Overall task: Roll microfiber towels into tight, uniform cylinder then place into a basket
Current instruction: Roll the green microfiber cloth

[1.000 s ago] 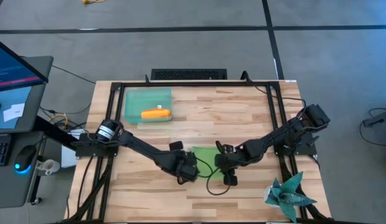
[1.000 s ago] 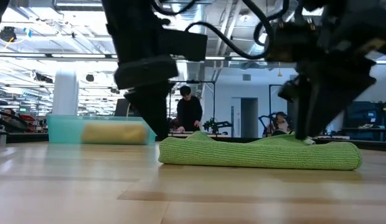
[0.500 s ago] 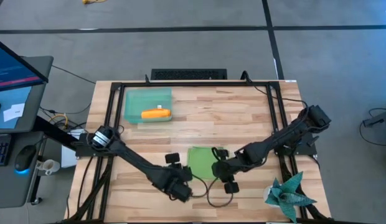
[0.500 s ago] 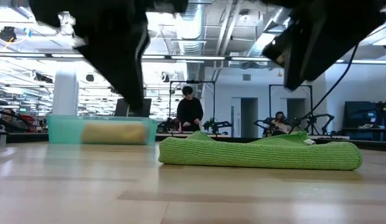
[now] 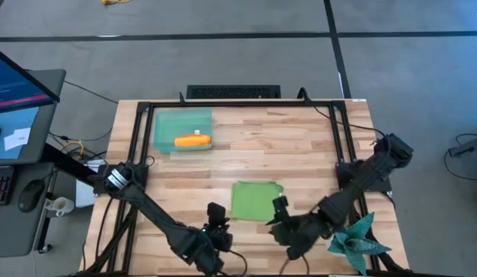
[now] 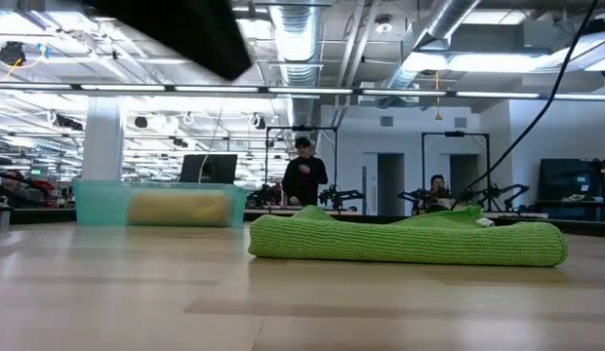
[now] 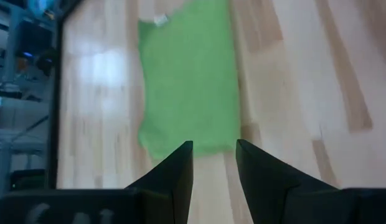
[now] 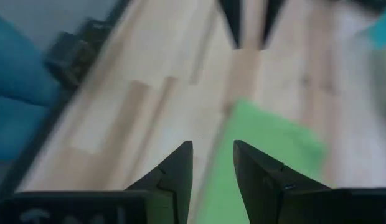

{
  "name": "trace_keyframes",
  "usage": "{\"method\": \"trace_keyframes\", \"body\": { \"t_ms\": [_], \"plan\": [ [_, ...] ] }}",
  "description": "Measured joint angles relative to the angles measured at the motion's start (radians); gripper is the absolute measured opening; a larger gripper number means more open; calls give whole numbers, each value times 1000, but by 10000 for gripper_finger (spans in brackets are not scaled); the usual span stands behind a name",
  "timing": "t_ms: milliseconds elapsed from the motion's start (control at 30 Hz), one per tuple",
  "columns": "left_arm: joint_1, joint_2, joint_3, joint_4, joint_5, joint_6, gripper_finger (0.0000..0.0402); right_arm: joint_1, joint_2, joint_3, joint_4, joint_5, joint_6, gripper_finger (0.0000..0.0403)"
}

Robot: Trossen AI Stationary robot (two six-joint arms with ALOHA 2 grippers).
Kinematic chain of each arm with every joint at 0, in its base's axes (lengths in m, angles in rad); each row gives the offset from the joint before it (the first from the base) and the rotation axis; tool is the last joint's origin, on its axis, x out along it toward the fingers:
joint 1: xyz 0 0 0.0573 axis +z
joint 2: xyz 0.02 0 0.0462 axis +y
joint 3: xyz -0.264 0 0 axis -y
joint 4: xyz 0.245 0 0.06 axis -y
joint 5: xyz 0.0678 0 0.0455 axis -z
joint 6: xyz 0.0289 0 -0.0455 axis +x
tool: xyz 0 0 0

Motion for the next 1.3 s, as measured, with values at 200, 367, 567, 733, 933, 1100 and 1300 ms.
{"method": "trace_keyframes", "body": {
  "t_ms": [200,367,567,733,933,1100,1300],
  "plan": [
    [64,1,-94,53,156,0,114,81,0,12,-81,289,-1,138],
    [143,1,-174,192,316,65,114,87,0,12,-136,311,42,138],
    [212,1,-205,353,483,169,114,67,0,11,-174,300,113,138],
    [215,1,-205,401,500,213,114,56,0,11,-175,296,129,138],
    [200,1,-205,448,501,214,114,40,0,11,-173,294,217,138],
    [207,1,-205,498,501,192,114,13,1,11,-172,293,270,138],
    [208,1,-204,500,501,90,114,-21,1,11,-173,279,272,138]
  ]
}}
